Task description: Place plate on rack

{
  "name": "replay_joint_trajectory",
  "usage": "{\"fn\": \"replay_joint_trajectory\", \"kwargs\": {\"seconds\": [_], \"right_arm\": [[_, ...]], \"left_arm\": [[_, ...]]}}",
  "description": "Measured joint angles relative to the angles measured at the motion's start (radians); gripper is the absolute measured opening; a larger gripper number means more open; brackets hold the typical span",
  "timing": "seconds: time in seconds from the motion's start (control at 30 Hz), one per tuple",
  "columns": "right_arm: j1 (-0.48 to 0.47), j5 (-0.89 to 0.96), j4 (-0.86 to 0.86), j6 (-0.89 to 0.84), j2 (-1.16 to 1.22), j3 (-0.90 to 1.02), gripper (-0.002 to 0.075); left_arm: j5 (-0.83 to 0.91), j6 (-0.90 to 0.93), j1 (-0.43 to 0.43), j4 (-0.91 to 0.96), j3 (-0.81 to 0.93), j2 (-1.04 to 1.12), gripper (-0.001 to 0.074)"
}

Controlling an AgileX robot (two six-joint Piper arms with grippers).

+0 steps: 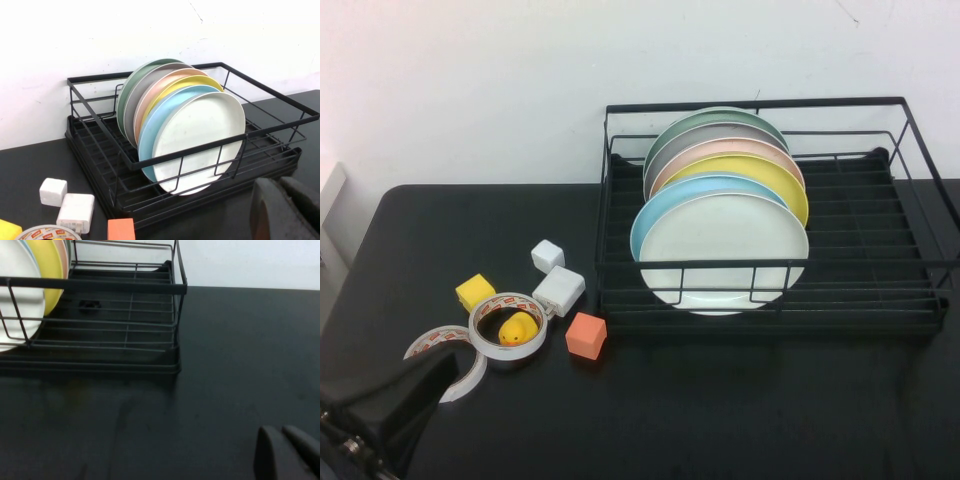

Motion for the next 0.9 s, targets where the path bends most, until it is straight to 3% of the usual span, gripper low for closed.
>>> {"fn": "replay_joint_trajectory", "kwargs": {"seconds": [0.4, 0.67, 0.77, 0.9], "right_arm": [[0.0, 0.0, 0.0, 0.001, 0.0, 0.0, 0.0008], [0.0, 0.002, 0.0, 0.001, 0.0, 0.0, 0.0008], [0.0, 0.002, 0.0, 0.001, 0.0, 0.0, 0.0008], [0.0, 0.002, 0.0, 0.001, 0.0, 0.0, 0.0008]], "left_arm": [[-0.002, 0.0, 0.0, 0.0, 0.0, 0.0, -0.0002], [-0.15, -0.025, 0.0, 0.0, 0.0, -0.051, -0.0002], [-0.175, -0.29, 0.0, 0.166, 0.003, -0.093, -0.0002], [-0.16, -0.969, 0.035, 0.792, 0.057, -0.146, -0.0002]]}}
